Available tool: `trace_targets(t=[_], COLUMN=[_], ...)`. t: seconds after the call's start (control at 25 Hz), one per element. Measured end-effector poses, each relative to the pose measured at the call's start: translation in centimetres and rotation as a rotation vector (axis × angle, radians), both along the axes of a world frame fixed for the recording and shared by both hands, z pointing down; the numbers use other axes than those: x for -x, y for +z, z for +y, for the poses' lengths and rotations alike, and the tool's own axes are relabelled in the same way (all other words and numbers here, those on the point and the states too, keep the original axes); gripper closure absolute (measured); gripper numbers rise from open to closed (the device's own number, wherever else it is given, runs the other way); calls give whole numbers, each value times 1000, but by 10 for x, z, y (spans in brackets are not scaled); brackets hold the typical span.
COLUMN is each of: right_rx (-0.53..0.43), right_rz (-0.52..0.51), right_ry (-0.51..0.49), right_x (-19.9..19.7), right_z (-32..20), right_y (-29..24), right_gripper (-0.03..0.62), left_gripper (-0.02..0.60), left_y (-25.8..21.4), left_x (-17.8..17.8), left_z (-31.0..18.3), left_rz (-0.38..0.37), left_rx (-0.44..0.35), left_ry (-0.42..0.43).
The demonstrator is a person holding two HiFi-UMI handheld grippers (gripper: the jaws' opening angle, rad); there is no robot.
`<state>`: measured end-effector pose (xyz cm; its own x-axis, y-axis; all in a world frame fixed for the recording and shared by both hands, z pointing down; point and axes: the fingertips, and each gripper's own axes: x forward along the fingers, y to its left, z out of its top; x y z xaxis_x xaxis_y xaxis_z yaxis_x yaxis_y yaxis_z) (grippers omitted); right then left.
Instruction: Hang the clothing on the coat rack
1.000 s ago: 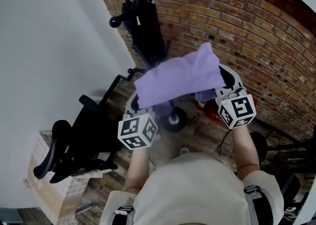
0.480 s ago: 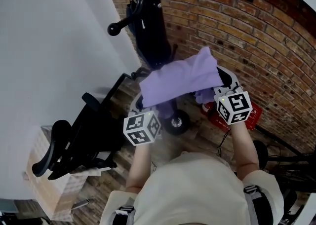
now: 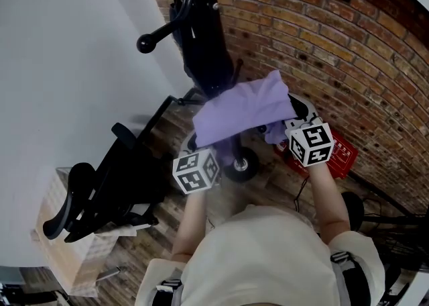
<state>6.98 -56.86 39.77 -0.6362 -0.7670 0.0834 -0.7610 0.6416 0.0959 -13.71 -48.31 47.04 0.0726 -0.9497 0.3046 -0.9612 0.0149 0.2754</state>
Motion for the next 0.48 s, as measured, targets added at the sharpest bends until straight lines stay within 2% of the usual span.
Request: trace_targets(t=[0.2,0.48], right_rx=[60,129], right_rz=[-3,13], right_ry=[-3,-8], right_x=[2,6], right_z=[-5,-4], right_y=[24,61], right_gripper=[548,548], left_gripper=[523,523], left_y=[27,63], left_x=[-1,-13], left_z=[-1,-4], left_rz=[0,-7], left_rx=[64,141], left_ry=[-4,35])
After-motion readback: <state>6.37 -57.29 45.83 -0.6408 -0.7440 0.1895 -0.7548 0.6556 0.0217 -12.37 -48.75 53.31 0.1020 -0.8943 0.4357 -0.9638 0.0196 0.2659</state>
